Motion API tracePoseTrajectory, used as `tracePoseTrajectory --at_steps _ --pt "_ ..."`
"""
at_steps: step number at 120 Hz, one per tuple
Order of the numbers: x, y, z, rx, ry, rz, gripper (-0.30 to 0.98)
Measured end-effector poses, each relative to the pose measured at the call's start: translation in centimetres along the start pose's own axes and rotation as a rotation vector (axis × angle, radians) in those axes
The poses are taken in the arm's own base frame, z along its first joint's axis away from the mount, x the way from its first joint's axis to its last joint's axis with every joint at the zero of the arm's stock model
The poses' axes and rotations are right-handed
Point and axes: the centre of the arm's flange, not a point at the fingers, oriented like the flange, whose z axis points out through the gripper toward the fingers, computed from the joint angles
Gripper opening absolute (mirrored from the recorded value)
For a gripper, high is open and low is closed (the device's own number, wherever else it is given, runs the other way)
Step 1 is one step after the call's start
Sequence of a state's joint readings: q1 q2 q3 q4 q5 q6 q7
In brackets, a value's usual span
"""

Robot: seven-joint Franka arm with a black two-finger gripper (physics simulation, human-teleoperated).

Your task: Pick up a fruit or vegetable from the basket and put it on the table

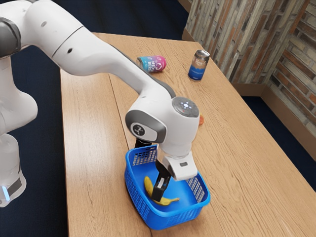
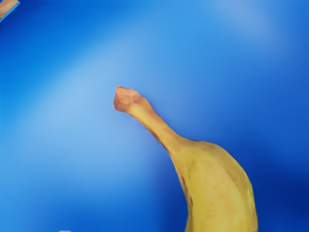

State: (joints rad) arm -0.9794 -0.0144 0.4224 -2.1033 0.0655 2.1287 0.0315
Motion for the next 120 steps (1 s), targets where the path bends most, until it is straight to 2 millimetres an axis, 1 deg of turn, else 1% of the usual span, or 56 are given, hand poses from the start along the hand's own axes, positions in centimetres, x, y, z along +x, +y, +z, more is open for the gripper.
tracePoseTrajectory --at_steps 15,33,54,74,87,101,112,120 --pt "-0.1 0.5 0.3 0.000 0.004 0.008 0.36" --pt "-0.2 1.3 0.6 -0.001 0.005 0.022 0.33" --pt "-0.1 1.3 1.8 0.005 -0.001 0.022 0.30" --pt "0.0 1.3 1.8 0.005 0.008 0.021 0.16" --pt "0.1 1.2 1.8 0.005 0.011 0.017 0.15" --pt "0.2 1.0 1.0 0.001 0.028 0.014 0.14" --pt "0.0 0.8 -0.7 -0.009 0.062 0.013 0.12" --pt "-0.3 -0.2 -1.9 -0.014 0.084 -0.003 0.12"
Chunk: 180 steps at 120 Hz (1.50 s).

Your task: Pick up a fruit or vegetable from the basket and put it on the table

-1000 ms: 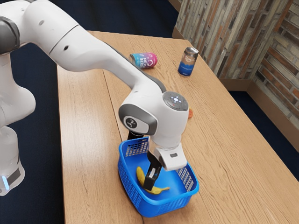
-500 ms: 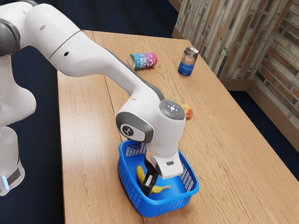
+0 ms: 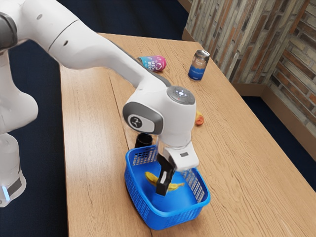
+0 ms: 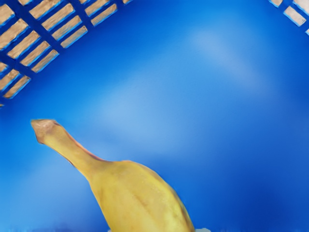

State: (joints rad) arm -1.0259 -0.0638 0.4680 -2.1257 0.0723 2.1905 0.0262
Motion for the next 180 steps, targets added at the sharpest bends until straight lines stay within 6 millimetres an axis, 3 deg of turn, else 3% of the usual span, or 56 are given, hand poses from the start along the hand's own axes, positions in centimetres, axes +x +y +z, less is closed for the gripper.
tracePoseTrajectory --at_steps 29,61,83,93,113,125,136,144,151,170,180 --pt "-1.2 -4.6 -4.5 0.014 0.080 -0.048 0.12" --pt "-2.9 -5.1 -9.3 0.035 0.152 -0.009 0.11" --pt "-0.7 -1.7 -15.5 0.073 0.205 0.055 0.10" --pt "0.2 -0.4 -17.4 0.085 0.200 0.073 0.11" --pt "5.1 0.7 -18.1 0.146 0.182 0.067 0.14" --pt "6.8 1.5 -18.9 0.166 0.193 0.070 0.12" --pt "11.0 3.1 -20.0 0.206 0.219 0.071 0.12" --pt "14.6 9.3 -19.3 0.205 0.236 0.140 0.12" --pt "16.3 12.4 -18.3 0.194 0.239 0.169 0.11" --pt "17.2 16.6 -15.9 0.159 0.194 0.219 0.09" --pt "17.1 17.6 -15.2 0.150 0.174 0.231 0.10"
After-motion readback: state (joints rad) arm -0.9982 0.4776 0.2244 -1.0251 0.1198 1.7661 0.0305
